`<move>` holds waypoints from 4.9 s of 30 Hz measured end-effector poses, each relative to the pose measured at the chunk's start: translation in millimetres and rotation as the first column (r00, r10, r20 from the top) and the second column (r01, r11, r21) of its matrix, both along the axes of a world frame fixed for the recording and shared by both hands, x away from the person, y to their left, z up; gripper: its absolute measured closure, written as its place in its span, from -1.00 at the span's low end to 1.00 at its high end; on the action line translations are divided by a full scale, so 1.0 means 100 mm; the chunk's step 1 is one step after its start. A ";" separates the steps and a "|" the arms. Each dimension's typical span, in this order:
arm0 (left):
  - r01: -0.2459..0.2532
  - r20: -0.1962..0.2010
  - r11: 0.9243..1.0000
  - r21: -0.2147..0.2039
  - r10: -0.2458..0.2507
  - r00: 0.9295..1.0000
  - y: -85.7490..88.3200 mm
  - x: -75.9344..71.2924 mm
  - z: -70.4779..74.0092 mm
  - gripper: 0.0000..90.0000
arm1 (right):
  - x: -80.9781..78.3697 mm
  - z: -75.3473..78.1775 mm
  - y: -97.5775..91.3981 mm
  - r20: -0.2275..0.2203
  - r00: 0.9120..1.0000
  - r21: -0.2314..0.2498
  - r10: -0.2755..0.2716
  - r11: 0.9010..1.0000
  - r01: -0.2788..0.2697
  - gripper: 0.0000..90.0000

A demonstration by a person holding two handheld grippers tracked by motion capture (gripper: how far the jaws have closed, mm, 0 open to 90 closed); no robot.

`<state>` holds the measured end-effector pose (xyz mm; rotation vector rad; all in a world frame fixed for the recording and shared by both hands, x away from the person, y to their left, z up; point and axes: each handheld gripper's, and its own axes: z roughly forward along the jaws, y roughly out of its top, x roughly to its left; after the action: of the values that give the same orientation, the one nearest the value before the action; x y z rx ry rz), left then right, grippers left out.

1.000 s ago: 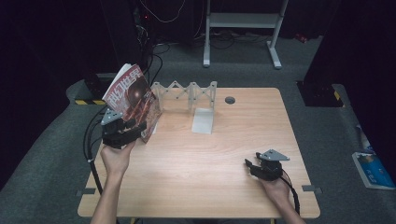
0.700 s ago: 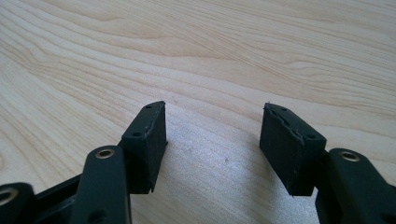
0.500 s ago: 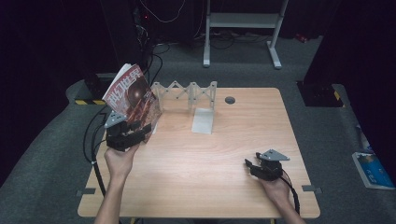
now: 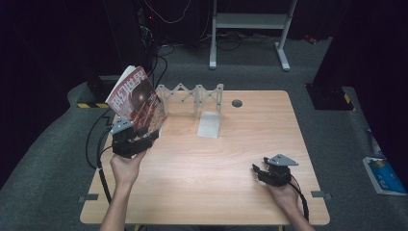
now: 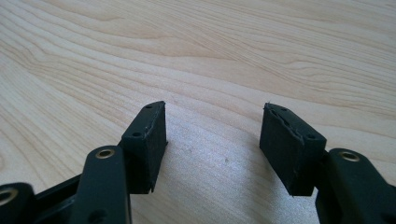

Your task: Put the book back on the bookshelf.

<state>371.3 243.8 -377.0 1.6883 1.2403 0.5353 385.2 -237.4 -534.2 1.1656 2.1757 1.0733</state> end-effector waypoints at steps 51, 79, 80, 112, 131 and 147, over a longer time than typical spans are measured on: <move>0.046 -0.052 0.999 -0.018 -0.047 0.998 -0.18 -0.03 -0.33 0.08 | 0.00 0.00 0.00 0.000 1.000 0.000 -0.001 1.000 0.001 -0.09; 0.080 -0.088 0.996 -0.026 -0.082 0.993 -0.36 0.00 -0.53 0.08 | -0.01 0.00 0.00 0.000 1.000 0.002 0.001 1.000 -0.001 -0.09; 0.083 -0.089 0.996 -0.023 -0.085 0.992 -0.37 0.01 -0.54 0.08 | -0.01 0.00 0.00 0.000 1.000 0.002 0.001 1.000 -0.001 -0.09; 0.124 -0.126 0.992 -0.014 -0.125 0.984 -0.67 0.10 -0.76 0.08 | -0.01 0.00 0.00 0.000 1.000 0.001 0.002 1.000 -0.002 -0.09; 0.125 -0.147 0.992 0.007 -0.122 0.982 -0.80 0.16 -0.93 0.08 | -0.01 0.00 0.00 0.000 1.000 0.001 0.002 1.000 -0.002 -0.09; 0.107 -0.157 0.993 0.042 -0.099 0.983 -0.88 0.21 -1.11 0.10 | 0.00 0.00 0.00 0.001 1.000 0.002 0.002 1.000 -0.002 -0.09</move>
<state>392.5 156.0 -487.6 1.8542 1.2494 0.3815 384.7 -237.2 -534.3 1.1633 2.1760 1.0769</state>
